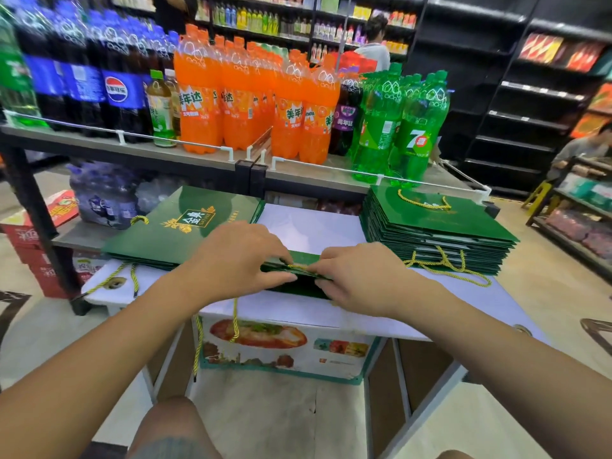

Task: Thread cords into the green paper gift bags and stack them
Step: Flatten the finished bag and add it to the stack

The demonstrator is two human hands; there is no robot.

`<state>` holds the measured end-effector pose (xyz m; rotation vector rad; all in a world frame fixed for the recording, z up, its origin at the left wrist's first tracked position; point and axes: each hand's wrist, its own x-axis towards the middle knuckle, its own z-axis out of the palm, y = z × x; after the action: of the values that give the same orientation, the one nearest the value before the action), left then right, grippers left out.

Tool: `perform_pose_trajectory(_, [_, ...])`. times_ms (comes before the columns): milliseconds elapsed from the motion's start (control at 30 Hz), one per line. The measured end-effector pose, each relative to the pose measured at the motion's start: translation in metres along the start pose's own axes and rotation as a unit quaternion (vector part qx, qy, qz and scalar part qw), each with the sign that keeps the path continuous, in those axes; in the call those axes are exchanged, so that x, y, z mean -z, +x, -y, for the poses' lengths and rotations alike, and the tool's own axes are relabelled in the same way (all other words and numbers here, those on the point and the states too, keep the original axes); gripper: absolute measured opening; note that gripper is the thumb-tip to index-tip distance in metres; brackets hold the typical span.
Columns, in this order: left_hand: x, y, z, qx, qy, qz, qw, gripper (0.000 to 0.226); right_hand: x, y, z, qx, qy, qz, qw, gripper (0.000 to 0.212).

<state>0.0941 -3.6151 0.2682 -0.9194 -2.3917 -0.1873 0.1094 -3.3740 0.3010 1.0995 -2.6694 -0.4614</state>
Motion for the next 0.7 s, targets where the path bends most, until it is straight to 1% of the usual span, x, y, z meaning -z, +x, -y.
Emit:
perform_pose_trajectory(67, [0.004,0.004,-0.001,0.005,-0.020,-0.042,0.999,0.046,0.013,-0.001,-0.008,-0.010,-0.036,-0.021,0.999,0.034])
perform_pose_trajectory(133, [0.008,0.007,-0.001,0.021,-0.041,-0.111,0.993,0.047,0.028,-0.005,-0.021,-0.031,-0.045,-0.044,0.998,0.033])
perform_pose_trajectory(200, [0.013,0.007,-0.002,0.074,-0.090,-0.196,0.974,0.049,0.043,-0.008,-0.037,-0.054,-0.023,-0.068,0.996,0.029])
perform_pose_trajectory(233, [0.013,0.007,-0.004,0.116,-0.137,-0.240,0.954,0.047,0.050,-0.010,-0.045,-0.067,-0.001,-0.082,0.994,0.027])
perform_pose_trajectory(267, [0.012,0.008,-0.007,0.164,-0.192,-0.281,0.926,0.046,0.056,-0.012,-0.052,-0.082,0.025,-0.100,0.991,0.027])
perform_pose_trajectory(333, [0.007,0.011,-0.011,0.253,-0.301,-0.363,0.845,0.045,0.065,-0.016,-0.066,-0.124,0.077,-0.146,0.979,0.031])
perform_pose_trajectory(367, [0.003,0.013,-0.012,0.290,-0.339,-0.395,0.803,0.045,0.067,-0.018,-0.071,-0.146,0.109,-0.168,0.969,0.033])
perform_pose_trajectory(400, [0.000,0.015,-0.011,0.321,-0.366,-0.408,0.772,0.045,0.068,-0.020,-0.074,-0.166,0.150,-0.188,0.956,0.035])
perform_pose_trajectory(433, [-0.003,0.018,-0.010,0.348,-0.391,-0.397,0.754,0.045,0.068,-0.022,-0.076,-0.184,0.202,-0.208,0.939,0.035])
perform_pose_trajectory(467, [-0.008,0.022,-0.008,0.376,-0.413,-0.361,0.747,0.047,0.067,-0.023,-0.077,-0.200,0.260,-0.231,0.916,0.035])
perform_pose_trajectory(567, [-0.025,0.034,-0.007,0.439,-0.471,-0.185,0.743,0.060,0.063,-0.024,-0.073,-0.233,0.395,-0.288,0.841,0.040])
perform_pose_trajectory(600, [-0.031,0.037,-0.009,0.453,-0.490,-0.140,0.731,0.065,0.061,-0.023,-0.069,-0.237,0.433,-0.301,0.816,0.038])
perform_pose_trajectory(633, [-0.035,0.039,-0.011,0.465,-0.519,-0.108,0.710,0.066,0.059,-0.023,-0.066,-0.238,0.470,-0.313,0.790,0.033])
perform_pose_trajectory(667, [-0.036,0.042,-0.013,0.473,-0.559,-0.082,0.676,0.058,0.056,-0.023,-0.063,-0.240,0.500,-0.321,0.768,0.028])
perform_pose_trajectory(700, [-0.037,0.043,-0.013,0.476,-0.609,-0.062,0.632,0.047,0.052,-0.022,-0.060,-0.243,0.526,-0.329,0.746,0.026])
